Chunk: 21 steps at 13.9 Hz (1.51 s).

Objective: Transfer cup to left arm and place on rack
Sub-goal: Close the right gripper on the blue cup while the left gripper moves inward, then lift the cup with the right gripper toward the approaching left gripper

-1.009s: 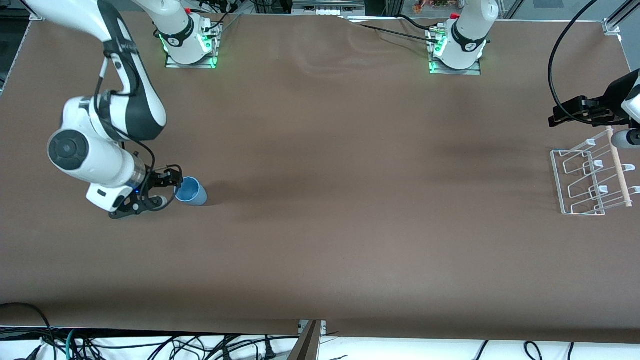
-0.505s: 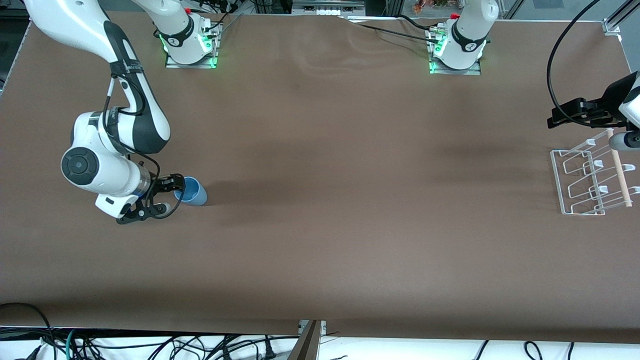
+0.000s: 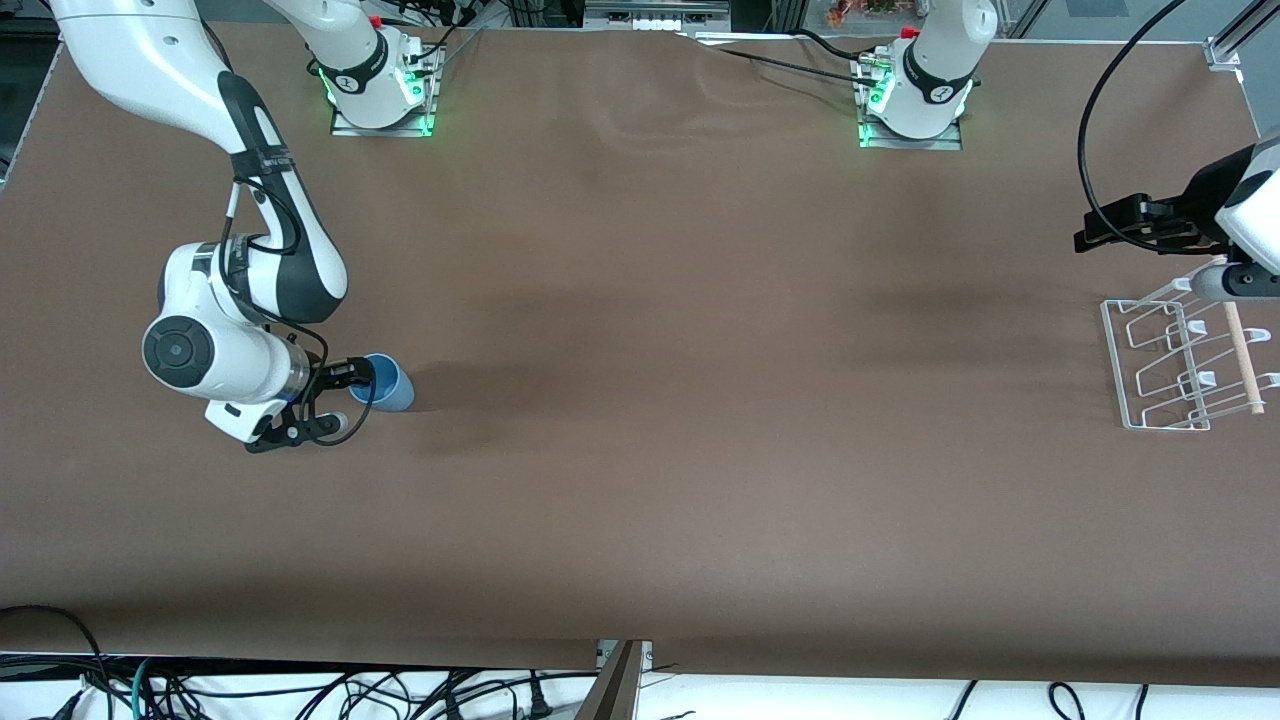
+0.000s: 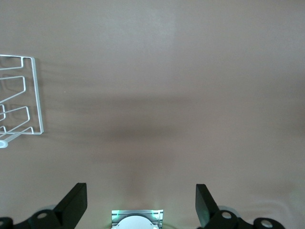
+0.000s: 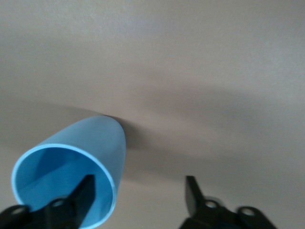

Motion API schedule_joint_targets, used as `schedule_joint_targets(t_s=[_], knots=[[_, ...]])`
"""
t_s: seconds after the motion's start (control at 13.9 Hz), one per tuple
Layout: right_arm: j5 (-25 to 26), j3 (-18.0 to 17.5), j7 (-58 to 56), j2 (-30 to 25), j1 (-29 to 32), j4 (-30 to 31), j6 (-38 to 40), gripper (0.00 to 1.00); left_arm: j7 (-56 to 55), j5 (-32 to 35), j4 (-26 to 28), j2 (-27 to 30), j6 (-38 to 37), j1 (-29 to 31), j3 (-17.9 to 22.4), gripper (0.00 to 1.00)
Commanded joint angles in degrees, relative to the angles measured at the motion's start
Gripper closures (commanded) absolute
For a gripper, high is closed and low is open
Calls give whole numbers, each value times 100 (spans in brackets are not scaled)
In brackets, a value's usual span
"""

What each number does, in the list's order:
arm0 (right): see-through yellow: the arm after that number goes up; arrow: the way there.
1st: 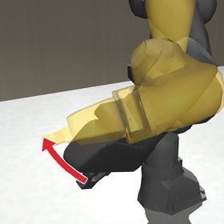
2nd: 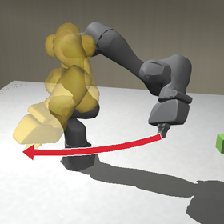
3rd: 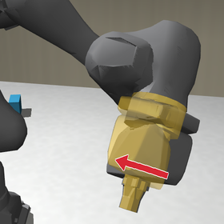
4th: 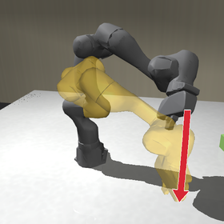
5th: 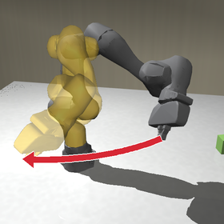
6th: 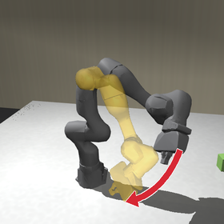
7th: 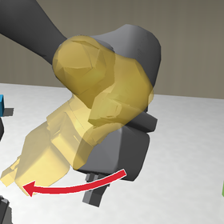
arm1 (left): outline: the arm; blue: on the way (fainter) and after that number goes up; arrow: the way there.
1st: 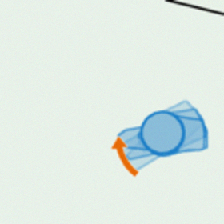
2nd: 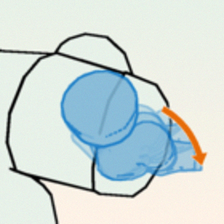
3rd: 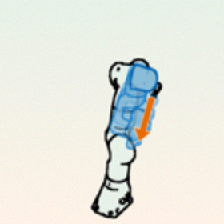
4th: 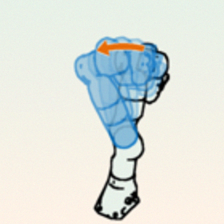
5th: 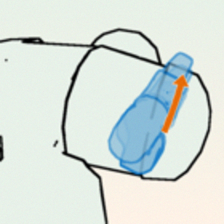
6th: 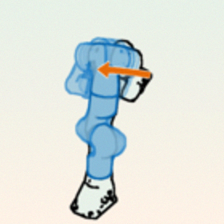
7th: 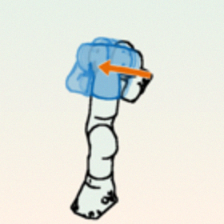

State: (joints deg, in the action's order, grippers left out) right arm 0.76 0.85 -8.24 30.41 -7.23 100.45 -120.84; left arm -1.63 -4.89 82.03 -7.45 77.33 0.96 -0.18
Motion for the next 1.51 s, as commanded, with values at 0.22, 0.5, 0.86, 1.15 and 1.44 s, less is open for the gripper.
schedule_joint_targets(t_s=[0.22,0.5,0.86,1.15,1.44], knots=[[-206,-67,227,61,46,89,-19,89,1329,-433,67,-195,-25,-26,10,0],[-409,-84,357,27,2,-218,498,100,1918,-740,76,-353,10,-34,10,0],[-1014,-348,1419,-26,-235,-1403,2456,100,3492,-1496,128,-661,168,-113,1,0],[-2575,-445,3235,-18,-543,-2371,3803,100,5143,-1813,225,-819,572,-272,-122,0],[-4561,-593,5659,26,-604,-2776,3718,100,6410,-2253,664,-846,1345,-280,-420,0]])
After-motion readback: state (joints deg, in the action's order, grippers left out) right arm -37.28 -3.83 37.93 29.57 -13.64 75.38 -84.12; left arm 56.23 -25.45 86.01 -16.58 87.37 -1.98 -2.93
